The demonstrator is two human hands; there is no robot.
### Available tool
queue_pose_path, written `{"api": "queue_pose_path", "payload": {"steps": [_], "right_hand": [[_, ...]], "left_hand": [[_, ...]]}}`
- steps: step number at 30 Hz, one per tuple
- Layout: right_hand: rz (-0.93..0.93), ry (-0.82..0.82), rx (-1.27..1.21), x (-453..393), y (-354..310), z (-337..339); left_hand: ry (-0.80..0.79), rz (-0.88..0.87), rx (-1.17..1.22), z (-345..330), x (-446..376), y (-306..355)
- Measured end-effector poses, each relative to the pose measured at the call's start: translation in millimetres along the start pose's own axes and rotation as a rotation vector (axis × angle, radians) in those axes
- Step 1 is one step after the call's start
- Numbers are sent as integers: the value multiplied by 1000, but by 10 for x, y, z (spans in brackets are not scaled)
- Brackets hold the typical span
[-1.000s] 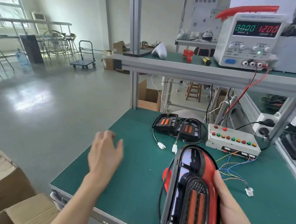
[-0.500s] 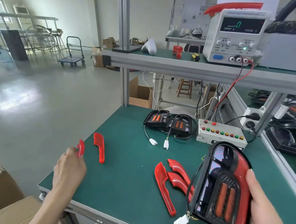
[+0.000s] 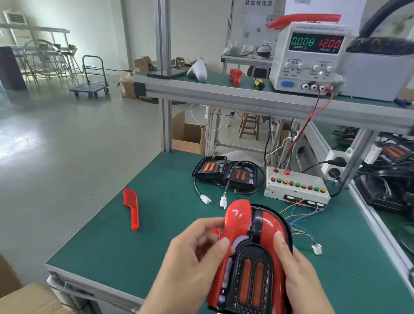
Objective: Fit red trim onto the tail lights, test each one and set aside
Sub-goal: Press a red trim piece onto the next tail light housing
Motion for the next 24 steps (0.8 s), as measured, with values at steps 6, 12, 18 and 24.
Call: {"api": "queue_pose_path", "payload": {"steps": [6, 12, 18, 24], "right_hand": [[50, 19, 156, 13, 42, 35], [98, 87, 203, 21, 61, 11], [86, 119, 180, 28, 55, 31], [77, 123, 177, 19, 69, 55]], "left_hand": [[20, -80, -409, -85, 45, -56], [71, -136, -610, -201, 77, -62], [88, -139, -649, -246, 64, -87], [140, -45, -490, -235, 71, -96]]}}
Point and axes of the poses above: each hand's wrist, its own x-axis away from the middle knuckle, its own z-axis out of the back of the hand, y = z × x, the point moved 2 cm from there along -x, towards the middle knuckle, and after that the axes turned 1 degree about z, right-handed, at the moved point
